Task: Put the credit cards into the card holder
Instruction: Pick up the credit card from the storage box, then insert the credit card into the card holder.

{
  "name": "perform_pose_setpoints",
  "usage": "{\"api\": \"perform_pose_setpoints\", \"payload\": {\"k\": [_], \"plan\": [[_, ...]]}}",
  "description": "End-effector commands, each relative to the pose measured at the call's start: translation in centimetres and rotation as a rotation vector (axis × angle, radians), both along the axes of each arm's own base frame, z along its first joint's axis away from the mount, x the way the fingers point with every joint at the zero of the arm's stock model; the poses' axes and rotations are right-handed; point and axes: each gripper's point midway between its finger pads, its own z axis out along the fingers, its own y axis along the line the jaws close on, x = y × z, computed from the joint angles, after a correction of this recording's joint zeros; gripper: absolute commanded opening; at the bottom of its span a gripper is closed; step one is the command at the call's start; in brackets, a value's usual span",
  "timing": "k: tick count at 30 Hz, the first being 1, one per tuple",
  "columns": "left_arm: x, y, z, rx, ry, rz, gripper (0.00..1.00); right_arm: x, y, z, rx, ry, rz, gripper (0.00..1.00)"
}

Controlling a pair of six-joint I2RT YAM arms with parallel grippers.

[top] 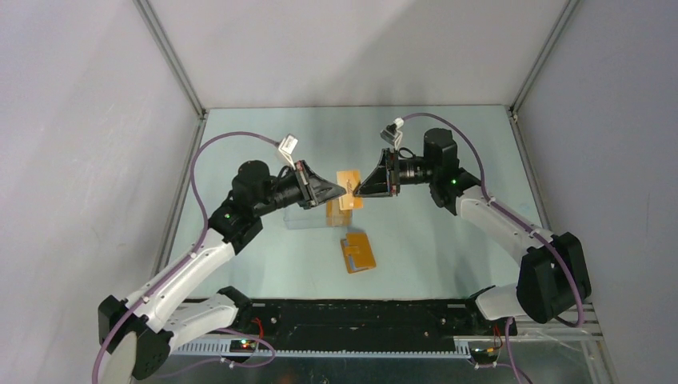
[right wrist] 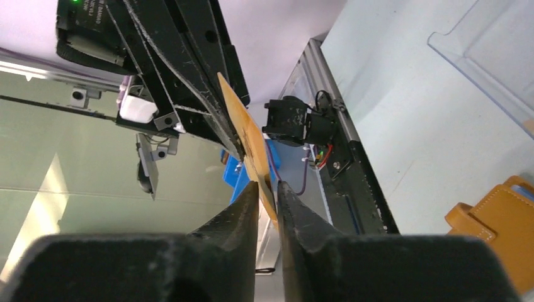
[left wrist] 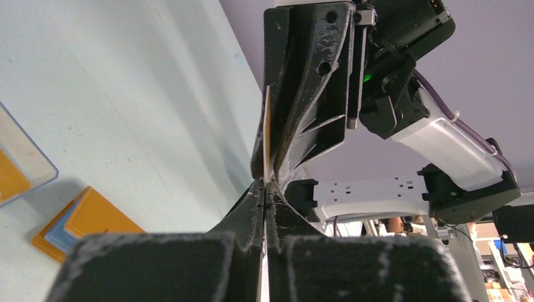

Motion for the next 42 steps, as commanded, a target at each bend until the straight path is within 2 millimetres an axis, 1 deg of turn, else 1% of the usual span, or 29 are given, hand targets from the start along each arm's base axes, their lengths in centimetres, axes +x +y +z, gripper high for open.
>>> {"api": "perform_pose_setpoints", "payload": {"k": [1, 2, 4, 7, 8, 10, 12, 13, 14, 15, 17, 20, 24, 26, 27, 28, 30, 31, 32, 33, 34, 35, 36, 37, 38, 39, 40, 41, 42], "plan": [[-0.1, -0.3, 1.7, -0.049, -0.037, -0.027, 0.00, -0.5, 0.1, 2.0, 0.078, -0.039, 0.042, 0.16], [-0.1, -0.3, 1.5, -0.047, -0.032, -0.026, 0.00, -0.6, 0.1, 2.4, 0.097, -0.060, 0.052, 0.08], [0.0, -0.4, 1.1, -0.042, -0.020, -0.026, 0.00, -0.8, 0.1, 2.8, 0.122, -0.056, 0.063, 0.00], [0.3, -0.5, 0.4, -0.037, 0.004, -0.019, 0.03, -0.9, 0.0, 2.9, 0.130, -0.044, 0.067, 0.00], [0.3, -0.5, 0.2, -0.035, 0.010, -0.019, 0.08, -0.9, 0.0, 2.9, 0.128, -0.044, 0.068, 0.00], [0.5, -0.6, 0.0, -0.032, 0.019, -0.018, 0.11, -1.0, -0.1, 2.9, 0.126, -0.047, 0.069, 0.00], [0.6, -0.7, -0.1, -0.030, 0.023, -0.020, 0.07, -1.1, -0.1, 3.0, 0.127, -0.048, 0.069, 0.01], [0.6, -0.7, -0.1, -0.030, 0.024, -0.024, 0.06, -1.1, -0.1, 2.9, 0.125, -0.044, 0.068, 0.06], [0.6, -0.8, 0.1, -0.032, 0.021, -0.026, 0.04, -1.0, -0.1, 2.9, 0.124, -0.035, 0.066, 0.22], [0.6, -0.8, 0.1, -0.033, 0.021, -0.031, 0.03, -0.9, -0.1, 2.8, 0.123, -0.032, 0.063, 0.31], [0.5, -0.9, 0.2, -0.037, 0.019, -0.039, 0.01, -0.7, 0.1, 2.7, 0.124, -0.028, 0.058, 0.39], [0.3, -0.9, 0.3, -0.041, 0.019, -0.050, 0.00, -0.4, 0.3, 2.7, 0.132, -0.016, 0.055, 0.43], [0.2, -0.9, 0.3, -0.042, 0.020, -0.051, 0.00, -0.1, 0.5, 2.7, 0.144, -0.009, 0.059, 0.31], [0.1, -0.9, 0.2, -0.043, 0.024, -0.053, 0.00, 0.0, 0.6, 2.6, 0.147, -0.005, 0.063, 0.17], [0.1, -0.9, 0.1, -0.042, 0.027, -0.054, 0.00, -0.1, 0.7, 2.6, 0.149, -0.008, 0.069, 0.06], [0.1, -0.9, 0.0, -0.043, 0.030, -0.055, 0.01, -0.1, 0.7, 2.5, 0.149, -0.008, 0.073, 0.02], [0.0, -0.9, -0.3, -0.042, 0.042, -0.054, 0.24, -0.2, 0.8, 2.4, 0.145, -0.019, 0.078, 0.00], [0.0, -0.9, -0.7, -0.039, 0.049, -0.052, 0.43, -0.2, 0.7, 1.9, 0.131, -0.020, 0.074, 0.00], [0.1, -0.7, -1.1, -0.034, 0.058, -0.038, 0.49, -0.2, 0.7, 1.3, 0.103, 0.015, 0.061, 0.00], [0.2, -0.4, -1.6, -0.022, 0.073, -0.010, 0.56, 0.0, 0.4, 0.9, 0.088, -0.023, 0.048, 0.00], [0.3, -0.1, -2.5, -0.004, 0.094, 0.007, 0.59, 0.3, 0.1, -0.7, 0.035, -0.005, 0.018, 0.00], [0.4, 0.7, -4.2, 0.051, 0.143, 0.056, 0.60, 0.2, -0.2, -0.9, 0.013, -0.012, -0.002, 0.00], [0.4, 1.1, -5.1, 0.083, 0.165, 0.079, 0.60, 0.6, -0.7, -2.7, -0.055, 0.004, -0.044, 0.00], [0.3, 2.0, -6.8, 0.141, 0.207, 0.121, 0.60, 0.5, -1.1, -3.2, -0.087, 0.001, -0.067, 0.00], [0.2, 2.6, -8.0, 0.170, 0.231, 0.145, 0.60, 0.6, -1.9, -4.8, -0.162, 0.022, -0.109, 0.00], [-0.2, 2.9, -8.7, 0.185, 0.256, 0.153, 0.60, 0.1, -2.6, -6.1, -0.223, 0.074, -0.124, 0.00], [-0.6, 3.2, -10.2, 0.198, 0.297, 0.163, 0.60, 0.9, -3.3, -7.1, -0.280, 0.042, -0.183, 0.00], [-1.0, 3.3, -11.0, 0.205, 0.319, 0.164, 0.60, 0.7, -4.0, -8.4, -0.339, 0.074, -0.209, 0.00], [-1.4, 3.5, -12.3, 0.215, 0.360, 0.173, 0.58, 0.8, -4.5, -8.8, -0.364, 0.058, -0.217, 0.00]]}}
